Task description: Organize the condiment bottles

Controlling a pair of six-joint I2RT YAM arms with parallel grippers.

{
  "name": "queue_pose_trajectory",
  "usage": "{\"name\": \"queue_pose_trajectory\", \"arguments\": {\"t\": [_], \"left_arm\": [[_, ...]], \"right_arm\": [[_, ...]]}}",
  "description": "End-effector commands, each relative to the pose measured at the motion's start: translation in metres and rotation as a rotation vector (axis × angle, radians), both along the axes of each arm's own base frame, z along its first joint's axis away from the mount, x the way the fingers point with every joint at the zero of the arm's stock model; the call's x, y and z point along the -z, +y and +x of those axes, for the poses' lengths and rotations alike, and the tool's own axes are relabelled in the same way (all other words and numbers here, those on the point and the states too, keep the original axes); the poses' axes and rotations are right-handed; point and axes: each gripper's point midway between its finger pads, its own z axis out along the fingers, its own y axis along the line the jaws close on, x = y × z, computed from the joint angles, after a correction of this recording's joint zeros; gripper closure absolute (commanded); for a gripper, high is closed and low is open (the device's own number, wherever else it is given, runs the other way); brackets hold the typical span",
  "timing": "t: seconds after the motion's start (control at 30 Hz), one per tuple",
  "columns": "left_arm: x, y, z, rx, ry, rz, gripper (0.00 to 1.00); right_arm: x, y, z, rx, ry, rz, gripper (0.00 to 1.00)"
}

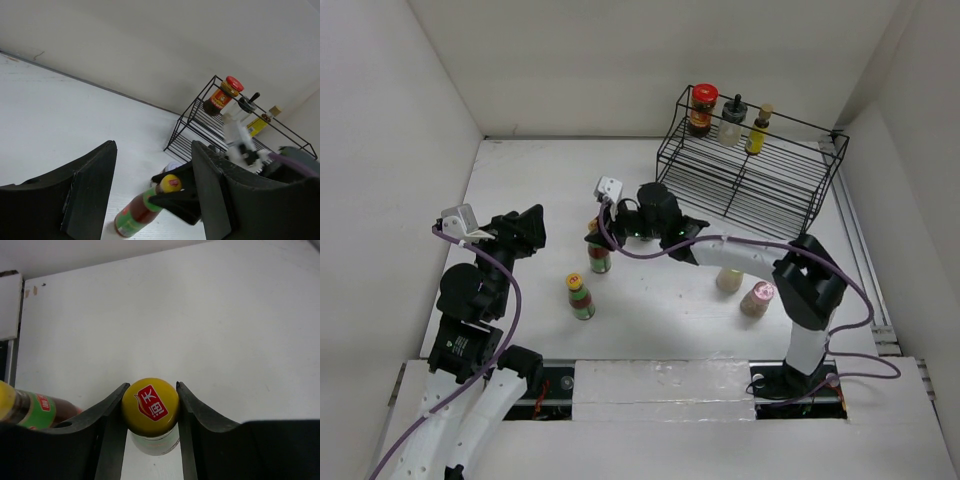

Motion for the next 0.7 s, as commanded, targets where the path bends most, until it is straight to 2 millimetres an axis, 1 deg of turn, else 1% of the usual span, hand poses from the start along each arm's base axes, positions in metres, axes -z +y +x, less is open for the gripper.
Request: {"name": "queue_pose_trajectory", "arguments": {"t": [0.0,0.03,0.07,0.1,0.13,0.17,0.2,0.23,0.27,0.3,0.33,0.37,0.4,0.43,0.47,0.5,0.53,0.57,0.6,0.63,0.67], "left_arm": [[-0.018,-0.001,-0.006,0.015,-0.07,-0.019,0.43],[-0.018,-0.001,-0.006,0.015,-0.07,-0.019,0.43],[-0.018,-0.001,-0.006,0.015,-0.07,-0.019,0.43],[-0.018,0.001,-0.006,0.006,-0.07,-0.02,0.43],[-0.018,0.001,-0.006,0.006,-0.07,-0.02,0.43],[-0.018,0.001,-0.006,0.006,-0.07,-0.02,0.43],[-0.018,0.001,-0.006,0.006,-0.07,-0.02,0.43],[-0.02,0.002,-0.008,0.006,-0.078,-0.024,0.43],[-0.02,0.002,-0.008,0.006,-0.078,-0.024,0.43],[-0.02,0.002,-0.008,0.006,-0.078,-0.024,0.43],[-0.02,0.002,-0.008,0.006,-0.078,-0.024,0.43],[-0.02,0.002,-0.008,0.006,-0.078,-0.024,0.43],[-0.02,0.0,-0.008,0.017,-0.079,-0.022,0.43],[-0.02,0.0,-0.008,0.017,-0.079,-0.022,0.43],[-0.02,0.0,-0.008,0.017,-0.079,-0.022,0.43],[-0.02,0.0,-0.008,0.017,-0.079,-0.022,0.43],[-0.02,0.0,-0.008,0.017,-0.079,-0.022,0.43],[-0.02,0.0,-0.008,0.017,-0.079,-0.022,0.43],[-0.02,0.0,-0.008,0.017,-0.079,-0.022,0.43],[-0.02,0.0,-0.008,0.017,-0.079,-0.022,0.43],[-0.02,0.0,-0.008,0.017,-0.079,-0.022,0.43]], "right_arm": [[-0.216,-0.045,0.008,0.11,-0.334,0.39,0.82],[-0.236,-0.059,0.015,0.166,-0.356,0.414,0.82],[-0.247,-0.079,0.026,0.222,-0.373,0.422,0.84],[-0.274,-0.1,0.024,0.261,-0.408,0.457,0.84],[-0.284,-0.114,0.028,0.303,-0.414,0.458,0.84],[-0.292,-0.142,0.047,0.415,-0.432,0.455,0.84],[-0.299,-0.159,0.052,0.47,-0.441,0.461,0.84],[-0.311,-0.179,0.053,0.521,-0.447,0.46,0.84],[-0.317,-0.197,0.06,0.576,-0.452,0.454,0.84],[-0.324,-0.228,0.075,0.681,-0.464,0.448,0.84],[-0.334,-0.246,0.079,0.732,-0.48,0.456,0.84],[-0.34,-0.264,0.083,0.784,-0.486,0.45,0.84],[-0.344,-0.293,0.095,0.866,-0.501,0.439,0.84],[-0.36,-0.309,0.095,0.904,-0.523,0.452,0.84],[-0.355,-0.321,0.103,0.947,-0.507,0.424,0.84],[-0.362,-0.335,0.105,0.988,-0.517,0.423,0.84],[-0.363,-0.355,0.114,1.037,-0.525,0.407,0.84],[-0.374,-0.367,0.117,1.074,-0.546,0.422,0.84],[-0.371,-0.378,0.123,1.113,-0.529,0.397,0.84],[-0.373,-0.397,0.129,1.163,-0.53,0.38,0.84],[-0.387,-0.407,0.127,1.182,-0.549,0.389,0.85]]}}
